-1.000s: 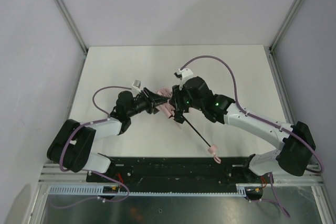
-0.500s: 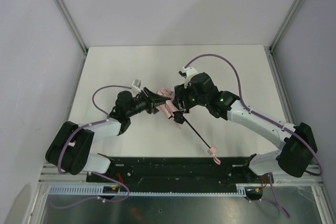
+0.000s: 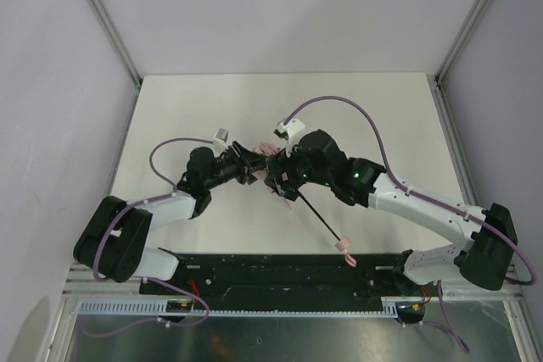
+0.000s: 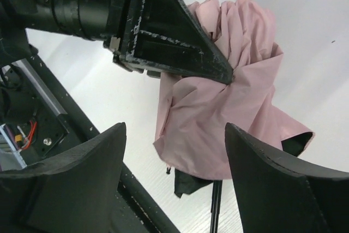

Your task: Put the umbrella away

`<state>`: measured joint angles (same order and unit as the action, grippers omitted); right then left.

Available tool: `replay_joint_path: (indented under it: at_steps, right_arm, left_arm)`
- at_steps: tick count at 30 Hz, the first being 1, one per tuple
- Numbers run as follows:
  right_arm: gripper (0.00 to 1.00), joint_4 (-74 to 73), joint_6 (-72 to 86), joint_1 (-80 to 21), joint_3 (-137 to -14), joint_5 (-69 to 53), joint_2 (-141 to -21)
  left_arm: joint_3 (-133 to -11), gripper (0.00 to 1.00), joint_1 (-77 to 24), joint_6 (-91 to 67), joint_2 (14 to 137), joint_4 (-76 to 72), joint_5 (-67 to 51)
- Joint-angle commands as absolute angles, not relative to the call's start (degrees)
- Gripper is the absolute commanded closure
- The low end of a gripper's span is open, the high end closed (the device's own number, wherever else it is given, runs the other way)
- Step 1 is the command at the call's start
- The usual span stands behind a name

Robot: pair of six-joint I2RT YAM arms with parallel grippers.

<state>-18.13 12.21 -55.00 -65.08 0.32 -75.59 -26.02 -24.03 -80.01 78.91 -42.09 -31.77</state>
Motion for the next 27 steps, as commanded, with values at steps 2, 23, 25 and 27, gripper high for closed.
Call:
replay_joint_path:
  at_steps: [2,23,25,27]
  right_arm:
    - [0.43,-16.74,12.21,-54.3,-68.24,3.31,-79.16]
    - [1.0,-2.79,24.0,-33.49,-63.94,-41.58,-84.52]
    - [1.0,1.96,27.51,-31.82,-62.17,-44.34,-84.76]
    - [1.0,4.05,29.4,-30.98,-61.11,-45.1,-84.63]
  left_arm:
    - [-27.79,1.0,-24.69,-80.48,75.92,-46.05,-33.74]
    - [-27.51,1.0,-24.87,-75.93,71.0,-56.81,-38.45]
    - [-27.31,1.0,-24.92,-76.64,70.97,-58.81,-38.86]
    - [-27.07,1.0,-24.88,-77.56,71.29,-60.34,-39.14]
